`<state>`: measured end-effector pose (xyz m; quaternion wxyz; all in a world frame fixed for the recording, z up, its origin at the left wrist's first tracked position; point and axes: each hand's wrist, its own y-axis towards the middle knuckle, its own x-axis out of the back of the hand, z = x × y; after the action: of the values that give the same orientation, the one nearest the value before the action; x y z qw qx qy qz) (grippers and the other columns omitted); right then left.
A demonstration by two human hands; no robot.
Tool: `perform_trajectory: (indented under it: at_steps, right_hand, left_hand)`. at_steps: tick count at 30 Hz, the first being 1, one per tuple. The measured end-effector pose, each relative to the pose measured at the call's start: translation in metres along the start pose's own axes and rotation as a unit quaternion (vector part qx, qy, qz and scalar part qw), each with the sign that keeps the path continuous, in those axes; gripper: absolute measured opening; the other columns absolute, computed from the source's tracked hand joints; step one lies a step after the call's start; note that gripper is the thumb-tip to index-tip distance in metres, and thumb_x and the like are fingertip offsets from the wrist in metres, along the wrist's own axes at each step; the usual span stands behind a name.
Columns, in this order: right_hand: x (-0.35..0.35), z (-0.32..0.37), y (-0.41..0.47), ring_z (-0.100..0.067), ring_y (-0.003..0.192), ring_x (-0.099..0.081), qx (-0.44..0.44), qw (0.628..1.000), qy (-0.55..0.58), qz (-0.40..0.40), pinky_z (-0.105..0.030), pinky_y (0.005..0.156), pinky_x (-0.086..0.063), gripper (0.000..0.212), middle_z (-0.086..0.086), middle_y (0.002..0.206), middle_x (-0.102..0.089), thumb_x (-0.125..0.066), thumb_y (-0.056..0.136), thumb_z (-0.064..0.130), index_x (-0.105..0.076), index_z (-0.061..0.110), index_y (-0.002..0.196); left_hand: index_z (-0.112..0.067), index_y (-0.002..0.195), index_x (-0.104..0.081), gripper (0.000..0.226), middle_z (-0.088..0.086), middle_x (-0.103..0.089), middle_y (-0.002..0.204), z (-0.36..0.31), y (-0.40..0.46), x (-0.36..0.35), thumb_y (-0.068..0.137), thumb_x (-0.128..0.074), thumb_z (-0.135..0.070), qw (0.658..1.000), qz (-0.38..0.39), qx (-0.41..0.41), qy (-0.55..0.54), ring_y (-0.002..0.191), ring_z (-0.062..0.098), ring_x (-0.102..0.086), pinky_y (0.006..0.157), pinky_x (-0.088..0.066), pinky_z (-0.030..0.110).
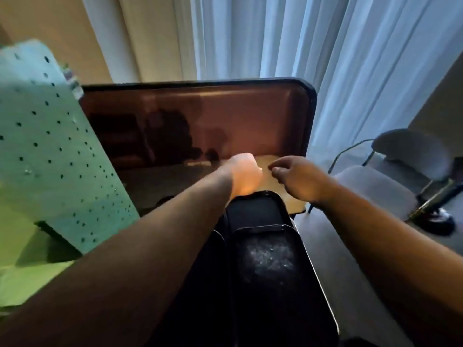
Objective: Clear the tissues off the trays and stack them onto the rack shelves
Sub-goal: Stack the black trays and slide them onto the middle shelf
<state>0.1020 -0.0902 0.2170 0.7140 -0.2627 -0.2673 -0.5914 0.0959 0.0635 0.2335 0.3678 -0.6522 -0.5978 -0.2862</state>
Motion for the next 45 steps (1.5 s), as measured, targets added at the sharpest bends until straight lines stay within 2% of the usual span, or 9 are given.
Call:
perform_trajectory:
  at_steps: [6,12,17,22,32,34,38,41,45]
  right_hand:
    - [-0.06,-0.176,-0.022,-0.022,0.096,-0.066,-0.208,0.976,0.005,0.064,-0.029,0.078,-0.053,0.037,-0.008,0.116,-0.07,-0.061,0.092,0.019,-0.067,0.013,0.128]
    - [-0.103,-0.286,-0.069,-0.04,0.131,-0.05,-0.359,0.925,-0.074,0.095,-0.046,0.109,-0.044,0.068,-0.02,0.148,-0.045,-0.06,0.086,0.027,-0.04,0.015,0.15]
    - [-0.116,-0.317,-0.079,-0.033,0.123,-0.058,-0.344,0.93,-0.063,0.115,-0.035,0.091,-0.046,0.054,-0.013,0.141,-0.057,-0.057,0.094,0.027,-0.047,0.012,0.144]
    - [-0.122,-0.329,-0.076,-0.023,0.095,-0.055,-0.339,0.93,-0.057,0.126,-0.031,0.079,-0.039,0.033,-0.006,0.113,-0.062,-0.058,0.099,0.028,-0.053,0.013,0.128]
    - [-0.124,-0.344,-0.068,-0.028,0.107,-0.065,-0.322,0.929,-0.077,0.163,-0.037,0.09,-0.052,0.035,-0.009,0.119,-0.07,-0.058,0.097,0.028,-0.061,0.013,0.128]
    - [-0.124,-0.345,-0.067,-0.025,0.096,-0.067,-0.33,0.928,-0.061,0.16,-0.037,0.083,-0.054,0.027,-0.006,0.107,-0.071,-0.058,0.097,0.026,-0.064,0.015,0.121]
    - [-0.125,-0.349,-0.059,-0.025,0.092,-0.071,-0.327,0.94,0.025,0.098,-0.046,0.089,-0.058,0.023,-0.006,0.101,-0.074,-0.062,0.096,0.017,-0.07,0.011,0.116]
    - [-0.117,-0.339,-0.031,-0.026,0.092,-0.07,-0.29,0.953,0.061,0.062,-0.042,0.091,-0.058,0.018,-0.008,0.099,-0.075,-0.062,0.098,0.011,-0.073,0.007,0.111]
    - [-0.105,-0.32,0.018,-0.026,0.093,-0.071,-0.258,0.963,0.047,0.063,-0.044,0.09,-0.059,0.022,-0.007,0.102,-0.075,-0.062,0.098,0.019,-0.073,0.013,0.117]
  left_hand:
    - [0.004,0.123,-0.062,0.043,0.022,-0.066,0.125,0.065,-0.01,-0.167,0.099,-0.05,-0.03,0.972,0.102,0.202,-0.06,0.116,0.037,-0.063,0.078,-0.04,0.028]
    - [-0.003,0.145,-0.043,0.06,0.016,-0.054,0.143,0.117,-0.057,-0.243,0.097,-0.053,-0.036,0.921,0.155,0.347,-0.085,0.12,0.032,-0.06,0.092,-0.048,0.034]
    - [-0.012,0.149,-0.041,0.059,0.006,-0.047,0.148,0.134,-0.066,-0.256,0.092,-0.052,-0.025,0.928,0.096,0.347,-0.096,0.099,0.016,-0.055,0.069,-0.041,0.024]
    - [-0.015,0.15,-0.041,0.06,0.005,-0.042,0.149,0.138,-0.066,-0.265,0.092,-0.052,-0.021,0.925,0.072,0.36,-0.099,0.094,0.015,-0.052,0.075,-0.043,0.027]
    - [-0.019,0.148,-0.043,0.059,0.005,-0.044,0.145,0.14,-0.067,-0.278,0.09,-0.057,-0.023,0.917,0.031,0.375,-0.129,0.109,0.02,-0.057,0.082,-0.048,0.029]
    - [-0.021,0.141,-0.051,0.054,0.001,-0.051,0.136,0.142,-0.066,-0.278,0.089,-0.062,-0.03,0.903,0.019,0.388,-0.182,0.1,0.015,-0.058,0.076,-0.046,0.027]
    - [-0.019,0.102,-0.064,0.024,-0.003,-0.063,0.091,0.14,-0.054,-0.267,0.092,-0.064,-0.04,0.804,-0.059,0.426,-0.411,0.078,0.012,-0.059,0.062,-0.045,0.028]
    - [-0.022,0.093,-0.062,0.014,-0.005,-0.061,0.086,0.14,-0.035,-0.256,0.097,-0.06,-0.035,0.799,-0.08,0.395,-0.446,0.074,0.008,-0.058,0.06,-0.044,0.025]
    - [-0.026,0.1,-0.059,0.014,-0.008,-0.06,0.096,0.141,-0.001,-0.238,0.098,-0.058,-0.039,0.798,-0.058,0.366,-0.475,0.085,0.005,-0.056,0.086,-0.048,0.031]
